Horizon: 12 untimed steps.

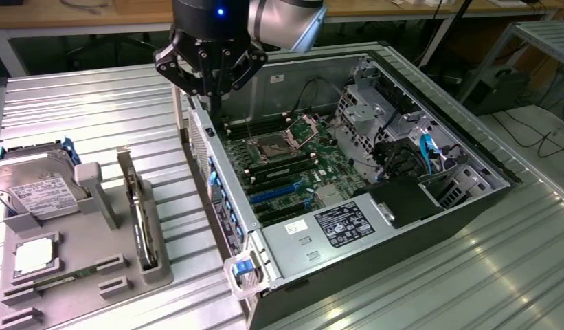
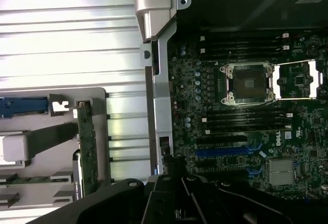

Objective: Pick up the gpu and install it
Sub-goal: 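Reach for the gpu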

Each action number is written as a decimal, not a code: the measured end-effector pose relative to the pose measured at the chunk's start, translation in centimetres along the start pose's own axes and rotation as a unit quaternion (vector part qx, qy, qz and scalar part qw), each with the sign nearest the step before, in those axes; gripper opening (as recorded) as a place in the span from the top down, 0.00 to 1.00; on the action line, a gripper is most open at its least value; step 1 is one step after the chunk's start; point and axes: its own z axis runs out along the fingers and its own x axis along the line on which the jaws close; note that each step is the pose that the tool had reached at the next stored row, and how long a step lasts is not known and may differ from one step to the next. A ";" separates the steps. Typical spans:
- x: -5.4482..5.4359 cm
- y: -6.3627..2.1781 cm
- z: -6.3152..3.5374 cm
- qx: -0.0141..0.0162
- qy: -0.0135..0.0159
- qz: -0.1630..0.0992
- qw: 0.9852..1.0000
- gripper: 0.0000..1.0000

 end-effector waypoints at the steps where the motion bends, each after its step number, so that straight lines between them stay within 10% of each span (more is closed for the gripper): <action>1: 0.1 -0.08 0.00 0.000 0.000 0.000 1.000 0.89; 12: 1.9 -0.85 -0.08 0.000 0.000 -0.003 1.000 0.89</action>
